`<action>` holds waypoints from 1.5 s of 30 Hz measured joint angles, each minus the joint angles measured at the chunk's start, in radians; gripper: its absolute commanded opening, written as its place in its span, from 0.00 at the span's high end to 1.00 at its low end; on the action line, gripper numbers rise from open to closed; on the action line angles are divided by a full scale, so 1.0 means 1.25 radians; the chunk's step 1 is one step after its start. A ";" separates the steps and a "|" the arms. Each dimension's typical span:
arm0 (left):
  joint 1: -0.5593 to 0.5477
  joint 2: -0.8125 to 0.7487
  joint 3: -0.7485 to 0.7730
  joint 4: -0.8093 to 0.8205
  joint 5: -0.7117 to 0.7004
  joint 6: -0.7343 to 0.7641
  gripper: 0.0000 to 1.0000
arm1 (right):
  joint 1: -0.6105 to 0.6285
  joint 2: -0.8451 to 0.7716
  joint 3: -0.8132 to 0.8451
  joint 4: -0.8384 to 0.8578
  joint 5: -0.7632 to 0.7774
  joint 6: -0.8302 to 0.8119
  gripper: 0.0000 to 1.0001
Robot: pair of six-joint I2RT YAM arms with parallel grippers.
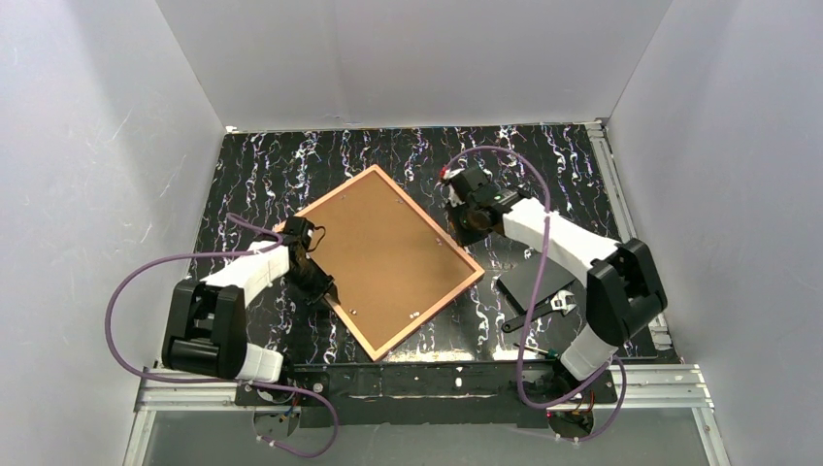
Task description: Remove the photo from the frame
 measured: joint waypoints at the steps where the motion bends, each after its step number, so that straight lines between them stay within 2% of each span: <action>1: 0.000 0.008 0.010 -0.007 -0.007 0.004 0.97 | -0.010 -0.016 0.000 0.000 0.014 0.007 0.99; 5: 0.001 0.063 0.068 -0.043 -0.032 0.030 0.88 | -0.079 -0.043 -0.011 0.005 0.048 0.029 0.99; 10: 0.011 0.104 0.128 -0.055 -0.039 0.069 0.51 | -0.188 -0.036 -0.032 0.006 0.056 0.041 0.97; 12: 0.017 0.103 0.152 -0.061 -0.032 0.085 0.41 | -0.222 -0.026 -0.031 0.011 0.057 0.040 0.90; 15: 0.022 0.095 0.180 -0.062 -0.020 0.107 0.33 | -0.254 0.003 -0.025 0.013 0.058 0.036 0.84; 18: 0.023 0.063 0.182 -0.072 0.000 0.131 0.27 | -0.274 0.039 -0.010 0.014 0.058 0.031 0.76; 24: 0.026 -0.043 0.179 -0.108 0.045 0.174 0.16 | -0.297 0.090 0.007 0.019 0.052 0.016 0.38; 26: 0.027 -0.088 0.176 -0.120 0.062 0.185 0.15 | -0.298 0.099 0.012 0.021 0.049 0.009 0.32; 32: 0.027 -0.198 0.148 -0.149 0.110 0.198 0.13 | -0.298 0.101 0.012 0.022 0.044 0.001 0.29; 38: 0.027 -0.242 0.108 -0.177 0.123 0.200 0.08 | -0.292 0.096 0.010 0.022 0.036 0.000 0.27; 45: 0.027 -0.293 0.089 -0.187 0.131 0.208 0.05 | -0.253 0.004 -0.021 0.023 0.025 0.000 0.25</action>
